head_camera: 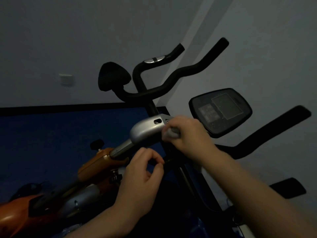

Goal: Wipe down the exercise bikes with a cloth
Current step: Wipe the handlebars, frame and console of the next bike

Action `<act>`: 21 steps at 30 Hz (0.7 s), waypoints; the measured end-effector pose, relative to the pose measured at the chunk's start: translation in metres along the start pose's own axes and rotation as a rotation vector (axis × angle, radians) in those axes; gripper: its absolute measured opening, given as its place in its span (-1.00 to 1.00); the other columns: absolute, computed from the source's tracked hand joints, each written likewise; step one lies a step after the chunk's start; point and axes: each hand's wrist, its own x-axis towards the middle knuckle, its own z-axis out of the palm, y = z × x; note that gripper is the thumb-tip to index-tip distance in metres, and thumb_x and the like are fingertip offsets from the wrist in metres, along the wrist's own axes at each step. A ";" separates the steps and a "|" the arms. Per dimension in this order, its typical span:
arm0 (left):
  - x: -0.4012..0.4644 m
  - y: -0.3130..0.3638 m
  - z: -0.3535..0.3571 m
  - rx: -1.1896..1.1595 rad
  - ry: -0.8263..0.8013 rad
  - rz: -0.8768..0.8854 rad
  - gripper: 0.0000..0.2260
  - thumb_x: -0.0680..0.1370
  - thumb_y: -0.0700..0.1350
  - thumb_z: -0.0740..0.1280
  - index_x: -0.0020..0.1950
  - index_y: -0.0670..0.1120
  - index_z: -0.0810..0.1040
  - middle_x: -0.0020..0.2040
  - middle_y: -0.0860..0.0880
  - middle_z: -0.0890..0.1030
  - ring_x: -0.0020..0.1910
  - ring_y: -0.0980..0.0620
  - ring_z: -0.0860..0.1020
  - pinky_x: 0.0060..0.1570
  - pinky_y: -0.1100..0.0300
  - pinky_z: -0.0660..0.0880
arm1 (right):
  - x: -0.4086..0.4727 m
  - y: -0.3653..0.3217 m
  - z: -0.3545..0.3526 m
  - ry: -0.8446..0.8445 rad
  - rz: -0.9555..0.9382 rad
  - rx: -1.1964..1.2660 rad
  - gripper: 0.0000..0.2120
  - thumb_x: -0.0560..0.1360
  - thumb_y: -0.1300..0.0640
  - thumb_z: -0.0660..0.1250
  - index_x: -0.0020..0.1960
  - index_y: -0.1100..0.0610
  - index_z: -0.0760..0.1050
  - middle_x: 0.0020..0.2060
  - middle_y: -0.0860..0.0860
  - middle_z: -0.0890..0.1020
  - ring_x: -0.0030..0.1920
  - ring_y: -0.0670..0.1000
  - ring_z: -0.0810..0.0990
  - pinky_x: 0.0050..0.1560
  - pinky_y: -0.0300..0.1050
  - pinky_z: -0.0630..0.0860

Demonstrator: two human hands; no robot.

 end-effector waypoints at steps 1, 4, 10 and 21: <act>0.000 -0.001 0.000 -0.004 0.000 -0.001 -0.93 0.43 -0.11 0.25 -0.22 0.04 0.50 -0.14 0.11 0.49 -0.21 -0.01 0.50 -0.31 0.25 0.43 | 0.000 -0.008 0.010 0.080 0.017 -0.073 -0.89 0.32 0.18 0.49 -0.17 0.05 0.61 -0.17 0.00 0.61 -0.12 0.05 0.58 -0.12 -0.01 0.53; 0.000 -0.002 0.000 -0.002 -0.004 0.017 -0.92 0.43 -0.12 0.26 -0.22 0.06 0.49 -0.15 0.11 0.49 -0.22 -0.01 0.50 -0.31 0.23 0.42 | -0.021 -0.016 0.015 0.044 -0.052 -0.115 -0.84 0.30 0.19 0.47 -0.18 -0.03 0.61 -0.18 -0.08 0.64 -0.13 0.00 0.59 -0.16 -0.09 0.52; -0.001 -0.003 0.001 -0.018 0.017 0.010 -0.90 0.47 -0.15 0.29 -0.21 0.03 0.51 -0.15 0.10 0.50 -0.21 -0.01 0.51 -0.32 0.27 0.42 | -0.008 0.005 0.004 0.106 0.225 0.012 -0.90 0.39 0.04 0.47 -0.12 -0.08 0.59 -0.14 -0.09 0.63 -0.09 -0.08 0.59 -0.09 -0.17 0.50; 0.055 -0.009 -0.019 -0.026 0.137 -0.006 -0.87 0.51 -0.17 0.30 -0.15 0.06 0.52 -0.11 0.06 0.57 -0.09 0.12 0.52 -0.11 0.30 0.43 | 0.025 -0.020 0.009 0.182 0.435 0.321 -0.66 0.60 -0.09 0.13 0.20 0.09 0.49 0.10 0.05 0.58 0.14 0.06 0.53 0.13 0.00 0.50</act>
